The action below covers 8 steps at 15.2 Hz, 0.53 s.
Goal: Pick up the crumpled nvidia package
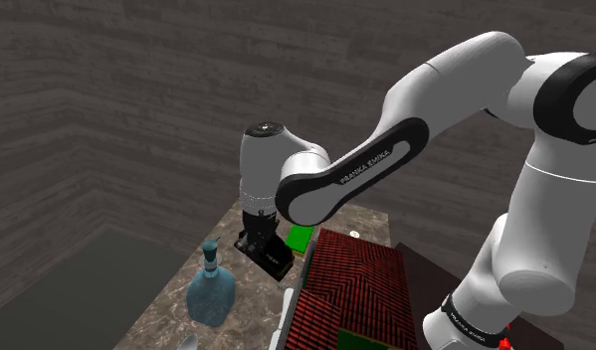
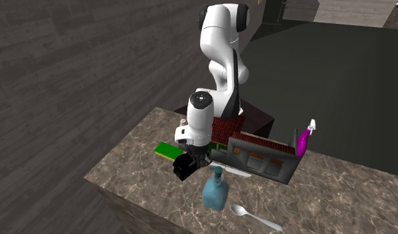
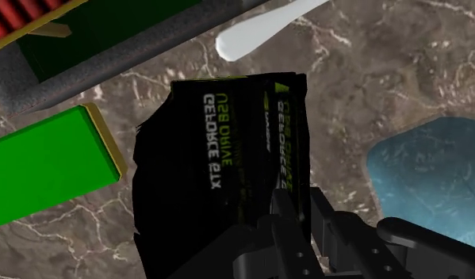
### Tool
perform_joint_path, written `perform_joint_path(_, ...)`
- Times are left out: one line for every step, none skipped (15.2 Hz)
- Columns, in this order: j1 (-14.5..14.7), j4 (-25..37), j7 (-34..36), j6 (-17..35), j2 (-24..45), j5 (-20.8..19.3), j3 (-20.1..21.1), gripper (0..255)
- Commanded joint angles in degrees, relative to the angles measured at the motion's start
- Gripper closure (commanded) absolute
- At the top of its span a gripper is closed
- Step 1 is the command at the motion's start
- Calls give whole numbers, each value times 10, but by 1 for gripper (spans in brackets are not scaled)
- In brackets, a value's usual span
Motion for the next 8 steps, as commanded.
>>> perform_joint_path(-2, 2, -6, -13, -13, 9, 3, 255)
perform_joint_path(-3, 5, -9, -20, -18, 13, 4, 255)
perform_joint_path(-4, 7, -12, -27, -23, 16, 5, 255)
perform_joint_path(-4, 10, -14, -34, -28, 20, 5, 255)
perform_joint_path(-5, 12, -17, -41, -33, 24, 6, 255)
perform_joint_path(-5, 15, -19, -48, -37, 27, 7, 255)
perform_joint_path(-5, 16, -20, -49, -38, 27, 7, 255)
perform_joint_path(-5, 16, -20, -49, -38, 27, 7, 255)
